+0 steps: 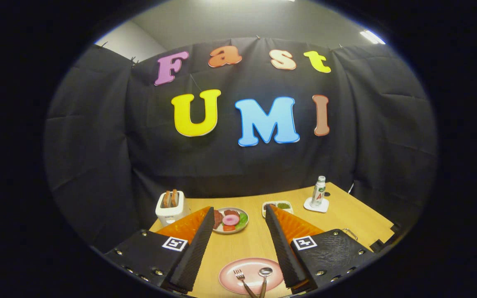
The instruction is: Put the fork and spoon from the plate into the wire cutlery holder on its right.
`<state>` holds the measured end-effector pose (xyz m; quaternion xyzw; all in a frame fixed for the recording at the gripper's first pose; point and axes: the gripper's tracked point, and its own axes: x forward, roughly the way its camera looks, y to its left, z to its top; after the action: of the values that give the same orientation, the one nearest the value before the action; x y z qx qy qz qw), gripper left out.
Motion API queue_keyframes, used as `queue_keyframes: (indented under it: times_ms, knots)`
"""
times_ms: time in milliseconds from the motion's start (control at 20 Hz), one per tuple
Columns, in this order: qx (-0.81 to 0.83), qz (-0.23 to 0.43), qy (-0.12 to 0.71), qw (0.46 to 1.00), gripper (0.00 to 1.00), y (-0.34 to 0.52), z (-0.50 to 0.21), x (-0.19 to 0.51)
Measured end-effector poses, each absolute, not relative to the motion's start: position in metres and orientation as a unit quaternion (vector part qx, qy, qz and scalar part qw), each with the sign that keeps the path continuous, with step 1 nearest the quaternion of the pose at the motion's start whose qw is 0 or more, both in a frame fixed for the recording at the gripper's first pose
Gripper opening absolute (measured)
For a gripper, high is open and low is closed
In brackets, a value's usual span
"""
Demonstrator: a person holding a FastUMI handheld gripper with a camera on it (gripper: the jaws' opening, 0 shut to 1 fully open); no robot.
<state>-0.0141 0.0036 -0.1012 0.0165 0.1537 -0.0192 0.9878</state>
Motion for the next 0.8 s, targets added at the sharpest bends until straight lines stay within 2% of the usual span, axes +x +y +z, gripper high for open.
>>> queue_keyframes:
  times_ms: [350,600,700,800]
  knots:
    - [-0.003,-0.045,0.291,0.956,0.78,-0.012,-0.187,-0.026]
    - [-0.02,-0.077,0.439,0.895,0.77,-0.027,-0.263,-0.049]
    - [-0.024,-0.082,0.478,0.874,0.68,-0.03,-0.286,-0.055]
    - [-0.017,-0.082,0.511,0.856,0.68,-0.03,-0.307,-0.061]
